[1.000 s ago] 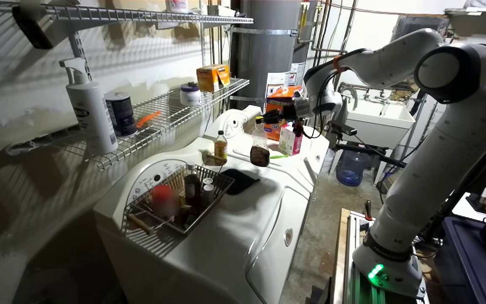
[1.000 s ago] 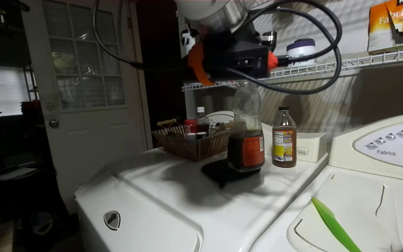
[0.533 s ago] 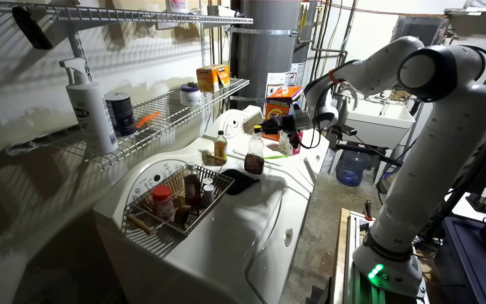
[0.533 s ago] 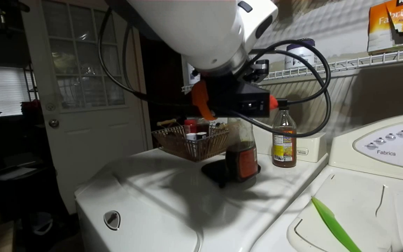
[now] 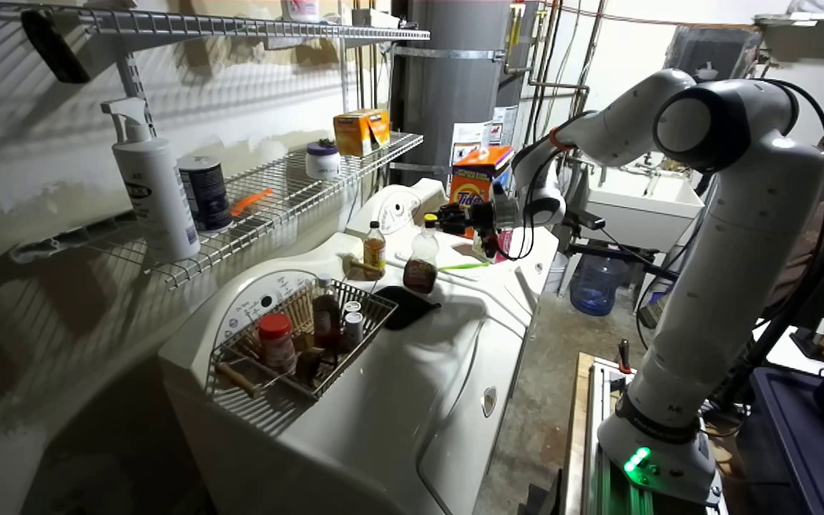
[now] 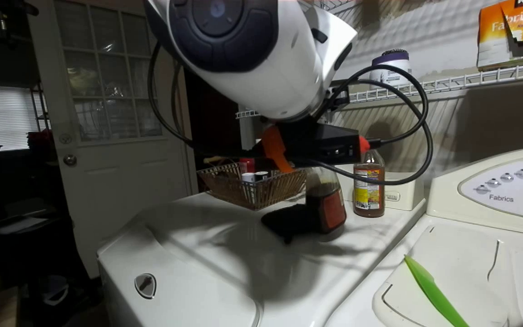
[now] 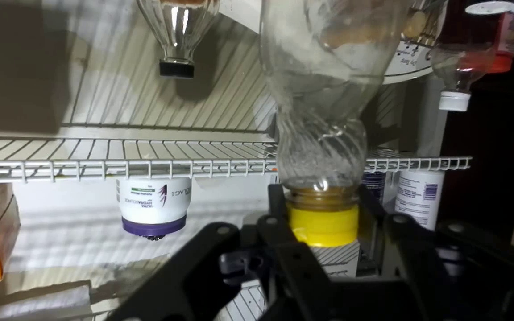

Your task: Remove the transparent bottle from the bottom shelf

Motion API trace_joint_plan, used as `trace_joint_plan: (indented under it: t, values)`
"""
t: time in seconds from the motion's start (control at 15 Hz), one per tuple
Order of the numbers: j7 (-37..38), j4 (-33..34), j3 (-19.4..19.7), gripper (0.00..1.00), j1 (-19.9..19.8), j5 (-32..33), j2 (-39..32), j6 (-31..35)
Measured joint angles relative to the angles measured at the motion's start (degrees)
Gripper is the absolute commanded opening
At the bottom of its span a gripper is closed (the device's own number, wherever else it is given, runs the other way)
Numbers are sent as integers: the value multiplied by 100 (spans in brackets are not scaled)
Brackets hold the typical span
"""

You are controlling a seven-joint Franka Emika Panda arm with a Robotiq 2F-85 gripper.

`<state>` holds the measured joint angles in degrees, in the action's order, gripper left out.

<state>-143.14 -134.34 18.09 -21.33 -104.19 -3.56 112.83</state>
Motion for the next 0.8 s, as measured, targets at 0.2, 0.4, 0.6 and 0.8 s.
trace_joint_plan:
  t: [0.2, 0.4, 0.6, 0.8]
  values:
    - [-221, 103, 2, 15, 0, -244, -89, -8]
    - [-332, 176, 29, 15, -1, -278, -239, -8]
    - [-390, 203, 82, 65, -4, -289, -410, -41]
    - [-389, 272, 89, 79, 8, -288, -445, -62]
